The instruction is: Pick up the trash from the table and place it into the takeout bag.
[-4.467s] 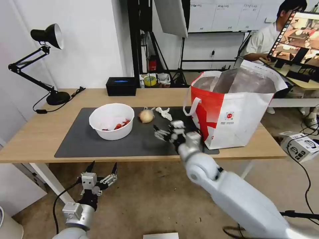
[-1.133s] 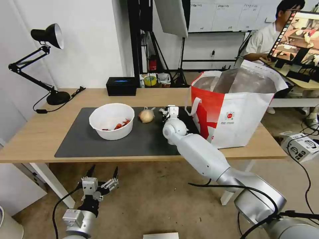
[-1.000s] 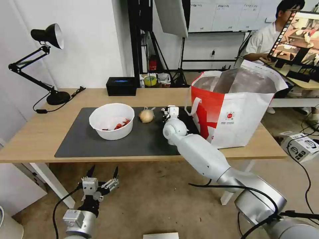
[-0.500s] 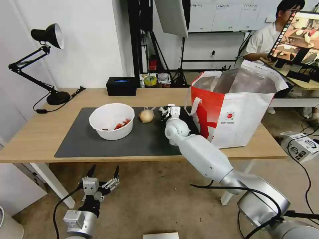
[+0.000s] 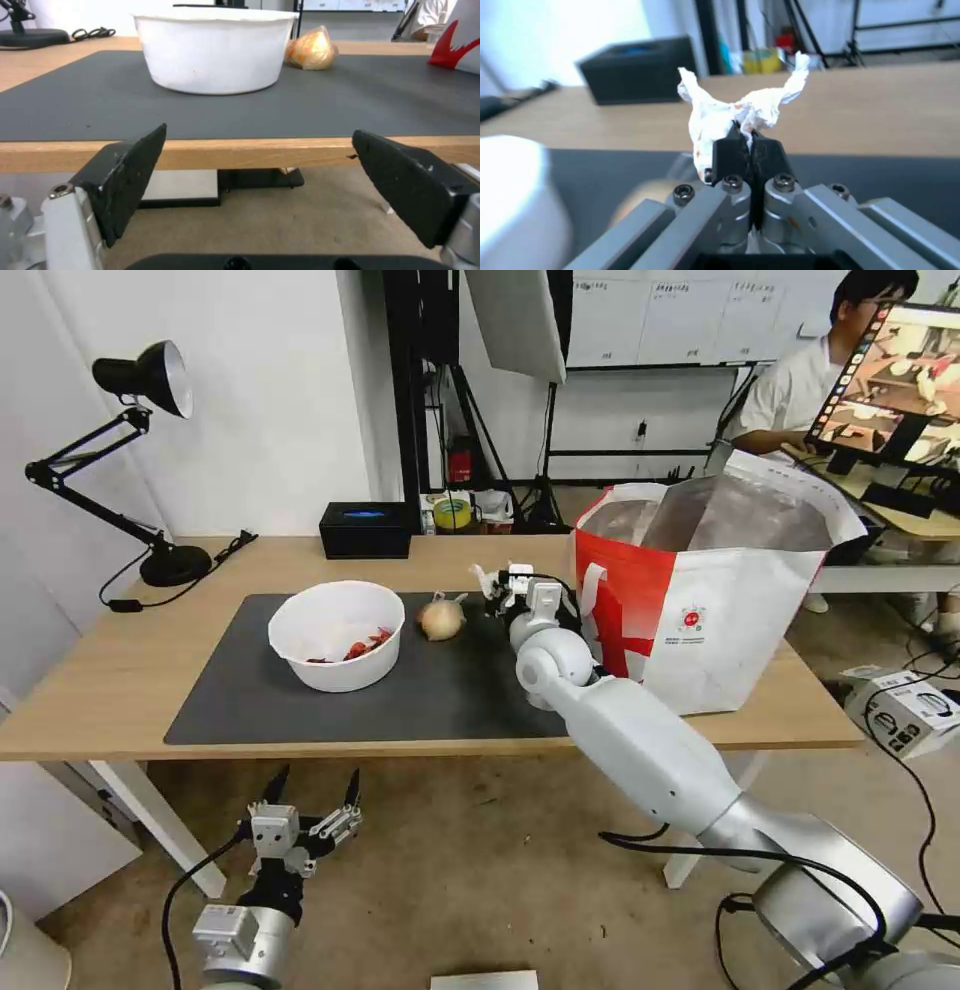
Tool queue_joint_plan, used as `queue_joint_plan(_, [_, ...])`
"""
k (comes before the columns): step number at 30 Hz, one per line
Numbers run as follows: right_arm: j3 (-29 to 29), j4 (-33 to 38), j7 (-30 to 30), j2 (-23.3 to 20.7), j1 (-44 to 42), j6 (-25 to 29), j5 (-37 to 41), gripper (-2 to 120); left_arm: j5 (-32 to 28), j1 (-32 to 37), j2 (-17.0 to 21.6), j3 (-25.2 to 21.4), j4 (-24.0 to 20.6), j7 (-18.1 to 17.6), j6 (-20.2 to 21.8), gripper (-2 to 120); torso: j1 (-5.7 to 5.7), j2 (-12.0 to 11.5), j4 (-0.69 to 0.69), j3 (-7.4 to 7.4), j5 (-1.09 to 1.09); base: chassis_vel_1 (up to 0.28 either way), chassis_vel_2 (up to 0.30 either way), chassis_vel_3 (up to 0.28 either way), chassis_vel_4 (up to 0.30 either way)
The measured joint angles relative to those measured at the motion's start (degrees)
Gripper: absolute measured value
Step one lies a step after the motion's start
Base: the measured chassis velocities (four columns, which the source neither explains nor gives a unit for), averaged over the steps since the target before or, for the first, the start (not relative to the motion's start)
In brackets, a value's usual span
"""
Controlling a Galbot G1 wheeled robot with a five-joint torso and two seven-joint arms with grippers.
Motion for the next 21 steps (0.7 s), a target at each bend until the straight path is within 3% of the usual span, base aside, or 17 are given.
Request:
queue_joint_plan(10, [-0.27,11.24,-1.25,-3.86,-2.07,0.76,-3.48,0,0.48,1.16,-0.45,-0.46,-0.86,0.00,-0.26,100,0.00,0.00,0.00,0.00,0.01,0.000,0.000,0.000,0.000])
queue_joint_plan(21, [5.05,22.71,-2.93,-10.37,-2.54,2.31,-7.02,0,2.02,1.92,-1.81,-0.18,-0.96,-0.03,-0.80,100,0.00,0.00,0.00,0.00,0.01,0.000,0.000,0.000,0.000])
